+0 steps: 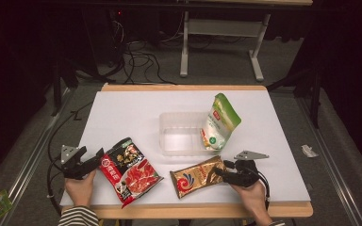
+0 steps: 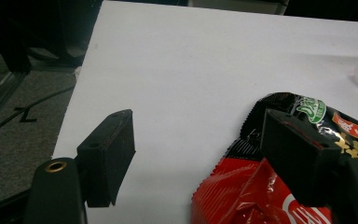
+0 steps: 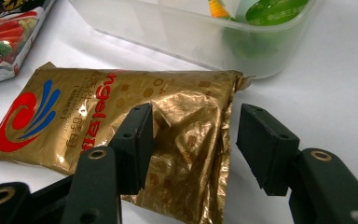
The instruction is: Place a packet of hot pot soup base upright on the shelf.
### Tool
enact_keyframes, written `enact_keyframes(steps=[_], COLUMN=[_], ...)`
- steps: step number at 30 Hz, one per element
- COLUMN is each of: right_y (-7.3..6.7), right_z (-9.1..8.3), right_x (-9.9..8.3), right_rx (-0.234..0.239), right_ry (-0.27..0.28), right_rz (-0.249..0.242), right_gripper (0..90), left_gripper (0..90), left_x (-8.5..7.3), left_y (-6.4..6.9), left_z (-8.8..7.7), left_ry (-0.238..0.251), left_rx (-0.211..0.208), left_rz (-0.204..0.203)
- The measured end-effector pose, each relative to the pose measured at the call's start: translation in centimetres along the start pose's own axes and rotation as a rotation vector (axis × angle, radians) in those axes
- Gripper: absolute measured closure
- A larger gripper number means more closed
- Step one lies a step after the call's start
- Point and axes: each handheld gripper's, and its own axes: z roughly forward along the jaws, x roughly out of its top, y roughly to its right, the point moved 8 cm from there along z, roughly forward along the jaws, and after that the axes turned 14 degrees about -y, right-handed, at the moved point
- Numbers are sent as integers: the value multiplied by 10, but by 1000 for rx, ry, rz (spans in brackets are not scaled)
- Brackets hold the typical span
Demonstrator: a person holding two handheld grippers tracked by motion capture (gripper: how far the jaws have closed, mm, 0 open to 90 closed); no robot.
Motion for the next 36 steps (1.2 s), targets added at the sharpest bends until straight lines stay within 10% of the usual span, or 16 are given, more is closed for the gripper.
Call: enact_keyframes(steps=[22,36], right_y=[0,2], right_z=[5,-12], right_x=[-12,-5], right_rx=[39,84], right_ry=[-55,11], right_rz=[-36,-1], right_gripper=[874,900], left_gripper=[261,261], left_x=[0,0], left_y=[0,0], left_z=[0,0], left_ry=[-1,0], left_rx=[0,2], left_rz=[0,-3])
